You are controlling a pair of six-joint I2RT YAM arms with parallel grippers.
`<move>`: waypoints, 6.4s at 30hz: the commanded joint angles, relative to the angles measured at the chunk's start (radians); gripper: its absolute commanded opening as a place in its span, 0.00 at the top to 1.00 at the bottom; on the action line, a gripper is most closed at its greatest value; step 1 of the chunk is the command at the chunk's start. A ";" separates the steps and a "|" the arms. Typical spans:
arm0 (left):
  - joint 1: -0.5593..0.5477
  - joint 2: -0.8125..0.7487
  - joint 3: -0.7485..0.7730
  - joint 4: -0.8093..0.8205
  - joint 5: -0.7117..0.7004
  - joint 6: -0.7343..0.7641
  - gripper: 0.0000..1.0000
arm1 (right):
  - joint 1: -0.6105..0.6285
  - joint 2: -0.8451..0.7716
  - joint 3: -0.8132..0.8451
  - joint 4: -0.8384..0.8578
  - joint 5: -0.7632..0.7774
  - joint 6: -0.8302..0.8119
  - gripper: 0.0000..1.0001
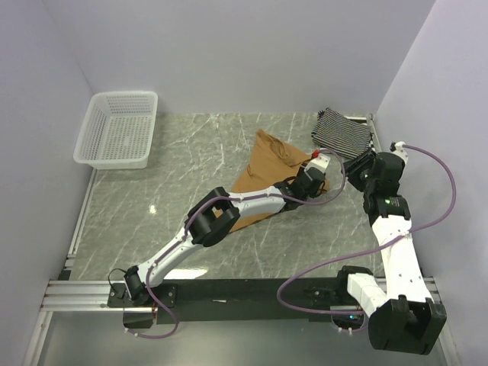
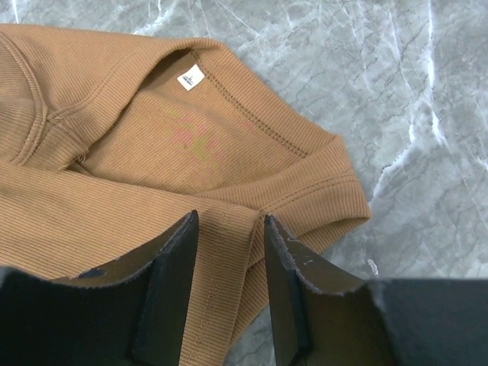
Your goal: Fold and stack the tank tops
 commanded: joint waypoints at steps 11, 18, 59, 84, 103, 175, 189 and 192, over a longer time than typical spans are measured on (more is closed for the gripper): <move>-0.009 0.016 0.047 0.041 -0.032 0.003 0.81 | -0.001 0.011 -0.018 0.053 -0.032 -0.013 0.51; 0.023 -0.139 -0.059 0.130 -0.141 -0.077 1.00 | -0.001 0.015 -0.032 0.058 -0.035 -0.022 0.51; 0.825 -1.211 -1.346 -0.108 0.084 -0.869 1.00 | 0.417 0.977 0.595 -0.179 0.172 -0.085 1.00; 0.833 -1.236 -1.398 -0.094 0.148 -0.807 0.99 | 0.582 0.916 0.397 -0.182 0.333 -0.080 0.97; 0.818 -1.403 -1.604 -0.052 0.282 -0.838 0.99 | 0.387 1.257 1.131 -0.447 0.276 -0.191 0.82; 0.683 -1.604 -1.707 -0.155 0.194 -0.814 0.99 | 0.510 0.623 0.123 -0.088 0.247 -0.068 0.57; 0.683 -1.652 -1.728 -0.166 0.184 -0.814 1.00 | 0.590 0.500 -0.058 -0.015 0.279 0.062 0.55; 0.683 -1.659 -1.724 -0.177 0.179 -0.814 0.99 | 0.607 0.431 -0.081 -0.011 0.290 0.081 0.55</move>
